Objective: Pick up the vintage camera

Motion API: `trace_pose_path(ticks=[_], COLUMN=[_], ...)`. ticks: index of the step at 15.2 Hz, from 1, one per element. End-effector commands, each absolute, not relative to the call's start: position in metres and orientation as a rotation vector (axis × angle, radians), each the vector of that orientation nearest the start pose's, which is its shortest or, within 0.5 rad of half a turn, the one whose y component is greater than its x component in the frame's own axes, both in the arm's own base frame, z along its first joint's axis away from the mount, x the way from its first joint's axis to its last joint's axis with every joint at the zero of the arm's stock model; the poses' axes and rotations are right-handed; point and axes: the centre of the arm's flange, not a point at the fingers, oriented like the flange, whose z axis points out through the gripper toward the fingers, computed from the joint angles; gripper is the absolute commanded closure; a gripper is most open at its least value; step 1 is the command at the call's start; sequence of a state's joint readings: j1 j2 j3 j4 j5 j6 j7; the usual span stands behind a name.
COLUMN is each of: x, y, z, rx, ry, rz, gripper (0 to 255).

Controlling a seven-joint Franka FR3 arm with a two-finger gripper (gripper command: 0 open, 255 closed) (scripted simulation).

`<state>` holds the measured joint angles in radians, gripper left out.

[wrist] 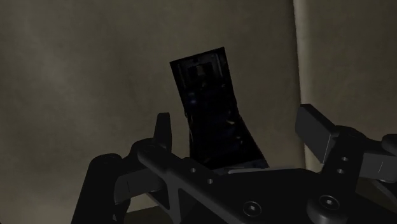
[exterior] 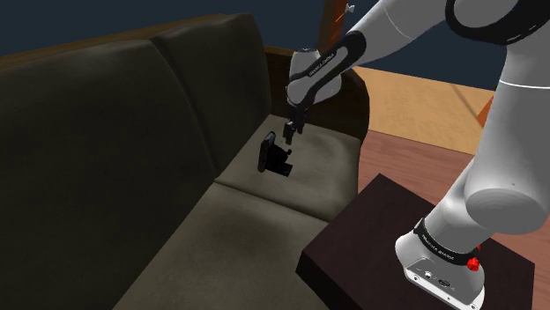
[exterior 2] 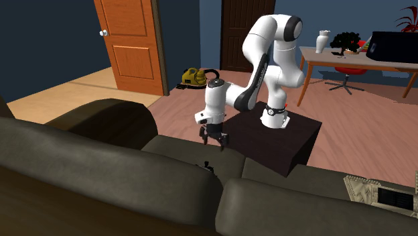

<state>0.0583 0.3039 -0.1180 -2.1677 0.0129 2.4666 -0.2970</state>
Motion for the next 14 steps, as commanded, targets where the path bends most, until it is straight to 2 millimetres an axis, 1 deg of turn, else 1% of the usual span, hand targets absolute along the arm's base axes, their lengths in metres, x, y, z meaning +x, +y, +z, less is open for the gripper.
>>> trace_pose_path(ticks=[1, 6, 7, 14], x=[0.579, 0.608, 0.613, 0.613], y=[-0.031, -0.027, -0.026, -0.026], z=[0.228, 0.167, 0.158, 0.121], rx=[-3.146, -3.145, -3.144, -3.144], ry=[-0.400, -0.479, -0.491, -0.491], rz=[0.030, 0.076, 0.083, 0.083], gripper=[0, 0, 0, 0])
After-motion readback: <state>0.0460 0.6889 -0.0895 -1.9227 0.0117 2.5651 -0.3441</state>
